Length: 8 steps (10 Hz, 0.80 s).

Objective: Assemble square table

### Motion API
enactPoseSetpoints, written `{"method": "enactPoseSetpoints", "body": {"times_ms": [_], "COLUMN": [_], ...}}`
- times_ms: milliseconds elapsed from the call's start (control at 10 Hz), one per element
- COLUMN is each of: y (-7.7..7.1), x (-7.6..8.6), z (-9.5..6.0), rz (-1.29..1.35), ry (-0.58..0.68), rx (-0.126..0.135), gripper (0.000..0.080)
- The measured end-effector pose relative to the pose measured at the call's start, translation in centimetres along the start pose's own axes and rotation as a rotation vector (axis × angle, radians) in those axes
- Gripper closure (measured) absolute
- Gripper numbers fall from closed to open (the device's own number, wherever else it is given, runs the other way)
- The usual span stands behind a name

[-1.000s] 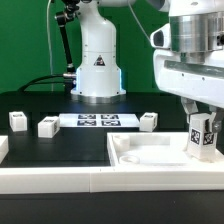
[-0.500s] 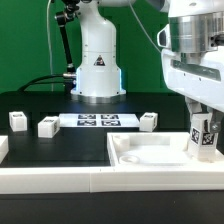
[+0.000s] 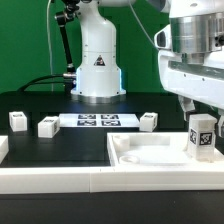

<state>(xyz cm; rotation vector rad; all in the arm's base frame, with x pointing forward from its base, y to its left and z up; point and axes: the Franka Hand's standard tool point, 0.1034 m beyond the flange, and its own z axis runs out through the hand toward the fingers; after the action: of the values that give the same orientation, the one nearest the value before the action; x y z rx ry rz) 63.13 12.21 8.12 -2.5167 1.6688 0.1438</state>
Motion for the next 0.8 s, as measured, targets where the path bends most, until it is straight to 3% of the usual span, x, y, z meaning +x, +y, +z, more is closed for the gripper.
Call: {"method": "enactPoseSetpoints", "body": {"times_ms": [800], "y": [-0.05], "x": [-0.17], "z": [0.09], "rz": [-0.688], "ry": [0.007], "rx": [-0.004], "gripper": [0.0151]}}
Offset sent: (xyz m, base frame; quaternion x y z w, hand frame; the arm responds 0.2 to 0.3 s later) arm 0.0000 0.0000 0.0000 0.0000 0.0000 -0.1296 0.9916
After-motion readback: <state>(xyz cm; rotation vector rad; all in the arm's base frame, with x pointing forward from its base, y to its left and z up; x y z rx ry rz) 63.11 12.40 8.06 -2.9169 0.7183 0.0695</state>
